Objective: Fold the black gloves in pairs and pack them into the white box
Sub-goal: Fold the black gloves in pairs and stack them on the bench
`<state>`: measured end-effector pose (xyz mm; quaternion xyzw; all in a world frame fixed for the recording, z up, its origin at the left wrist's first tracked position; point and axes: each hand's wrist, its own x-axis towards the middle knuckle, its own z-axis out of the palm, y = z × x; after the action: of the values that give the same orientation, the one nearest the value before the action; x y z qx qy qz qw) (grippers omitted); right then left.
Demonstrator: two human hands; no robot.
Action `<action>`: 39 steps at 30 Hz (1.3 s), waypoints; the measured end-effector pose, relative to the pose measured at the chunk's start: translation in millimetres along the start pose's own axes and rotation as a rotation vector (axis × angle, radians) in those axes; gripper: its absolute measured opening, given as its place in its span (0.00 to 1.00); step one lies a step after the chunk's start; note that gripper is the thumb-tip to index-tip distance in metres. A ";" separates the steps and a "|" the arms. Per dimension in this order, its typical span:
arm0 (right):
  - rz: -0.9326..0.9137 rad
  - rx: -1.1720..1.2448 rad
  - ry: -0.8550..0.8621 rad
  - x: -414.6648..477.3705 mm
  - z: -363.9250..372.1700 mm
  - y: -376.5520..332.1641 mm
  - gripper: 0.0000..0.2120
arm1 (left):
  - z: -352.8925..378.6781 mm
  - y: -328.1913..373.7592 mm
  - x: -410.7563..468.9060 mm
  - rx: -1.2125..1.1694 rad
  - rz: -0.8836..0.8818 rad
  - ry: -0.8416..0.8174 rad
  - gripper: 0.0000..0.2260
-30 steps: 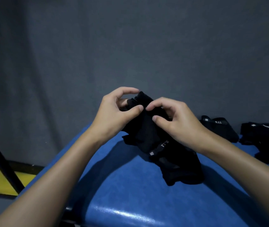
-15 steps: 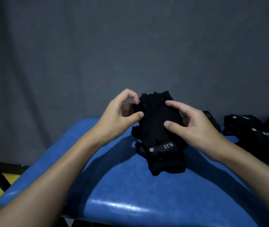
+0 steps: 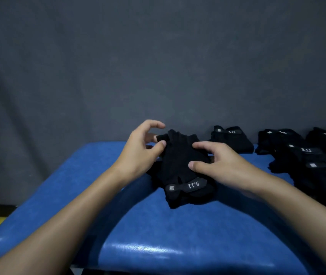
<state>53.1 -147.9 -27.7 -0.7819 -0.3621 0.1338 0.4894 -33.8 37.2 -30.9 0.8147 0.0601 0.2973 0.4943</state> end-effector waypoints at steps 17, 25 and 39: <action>0.102 -0.130 -0.031 0.0 8.5 19.4 0.15 | 17.6 -28.1 3.4 0.251 -0.112 -0.073 0.17; 0.192 -0.060 0.105 -4.3 0.3 31.1 0.09 | 9.1 -33.3 -3.7 0.368 -0.161 -0.183 0.03; 0.189 -0.065 0.064 -13.1 -2.5 34.9 0.14 | 10.7 -29.0 -10.8 0.307 -0.120 -0.250 0.15</action>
<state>60.4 -167.7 -58.4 -0.8319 -0.2753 0.1426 0.4603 -31.1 39.3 -63.5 0.9060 0.0913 0.1514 0.3845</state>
